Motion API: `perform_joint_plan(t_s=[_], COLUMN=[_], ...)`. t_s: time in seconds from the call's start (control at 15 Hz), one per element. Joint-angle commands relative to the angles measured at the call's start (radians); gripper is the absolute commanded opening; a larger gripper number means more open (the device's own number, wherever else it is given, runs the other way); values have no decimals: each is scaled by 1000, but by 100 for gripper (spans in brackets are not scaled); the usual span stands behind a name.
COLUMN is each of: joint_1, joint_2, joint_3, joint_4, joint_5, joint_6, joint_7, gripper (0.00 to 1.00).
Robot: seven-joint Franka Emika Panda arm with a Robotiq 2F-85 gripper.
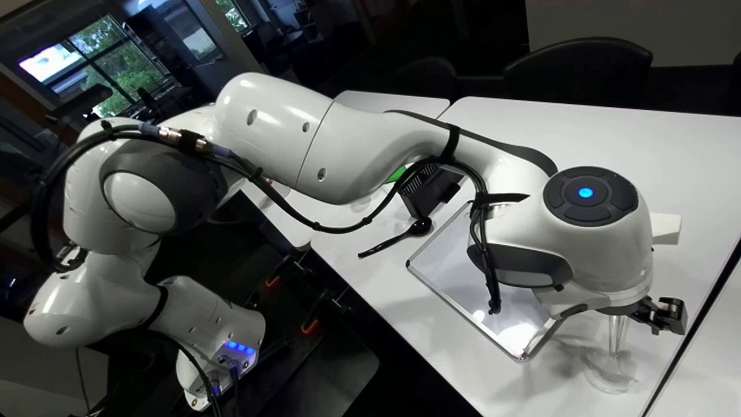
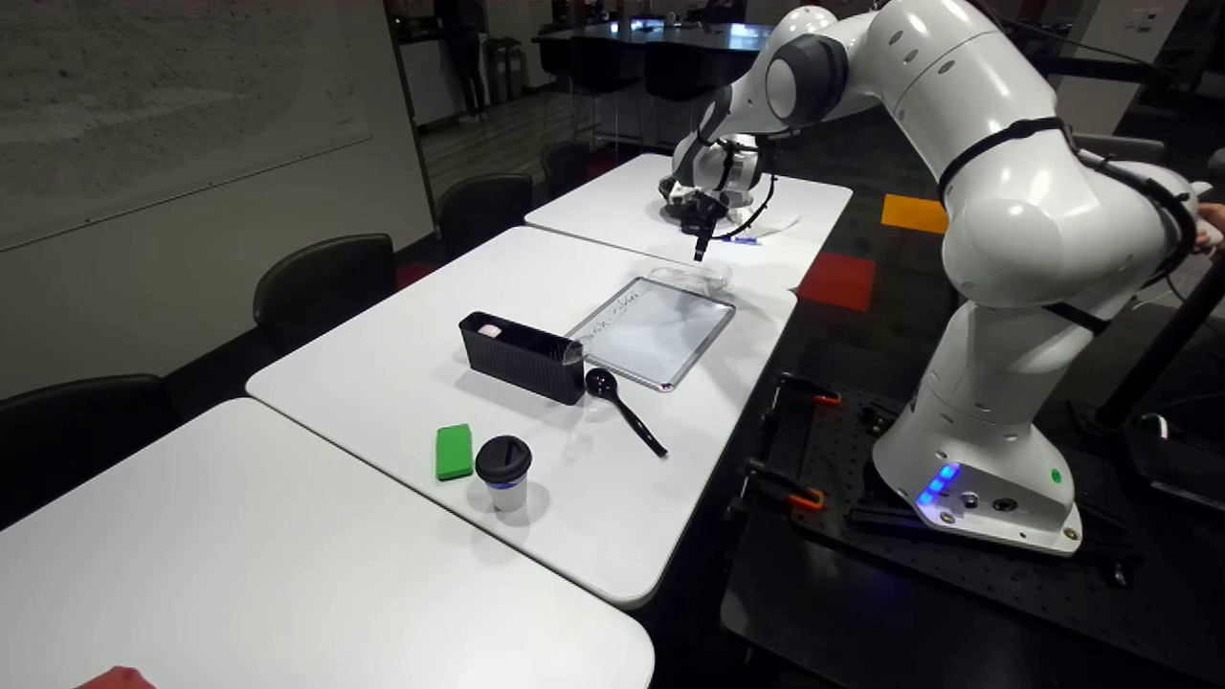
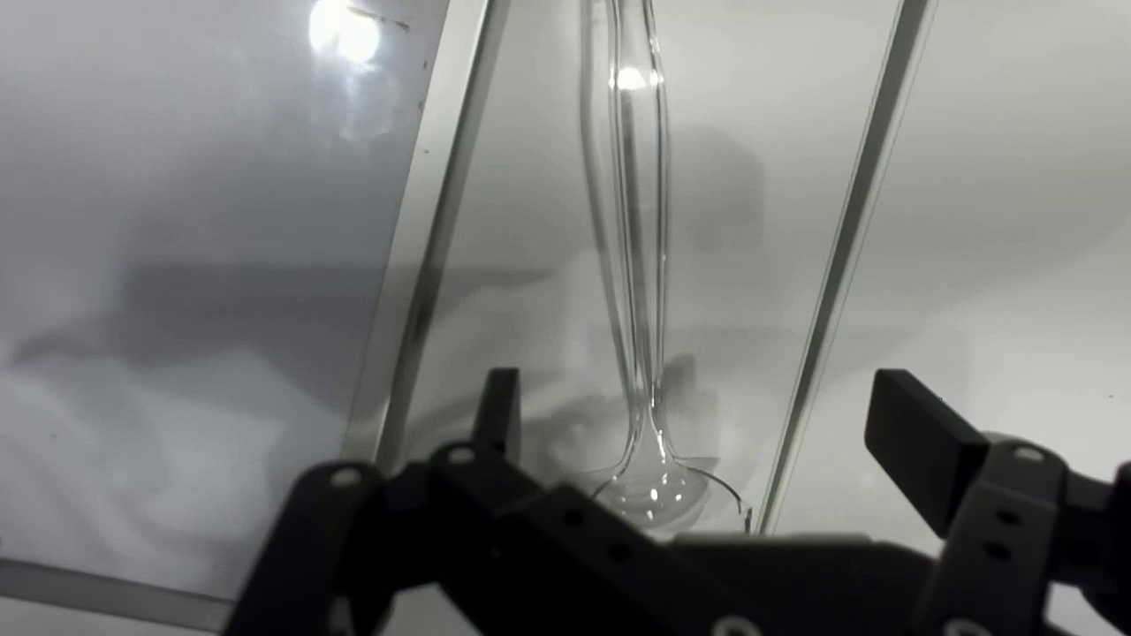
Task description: Pick up the object from the right side of the table and put it in the black object
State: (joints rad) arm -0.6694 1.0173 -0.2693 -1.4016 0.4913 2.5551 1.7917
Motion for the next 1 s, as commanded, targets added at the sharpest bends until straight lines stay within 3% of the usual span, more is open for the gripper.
perform_joint_plan(t_s=[0.0, 0.93], joint_1=[-54, -56], joint_2=[45, 207], joint_3=[46, 44], joint_4=[88, 259], joint_5=[13, -28], joint_6=[-57, -41], joint_7=[2, 34], gripper=[100, 100])
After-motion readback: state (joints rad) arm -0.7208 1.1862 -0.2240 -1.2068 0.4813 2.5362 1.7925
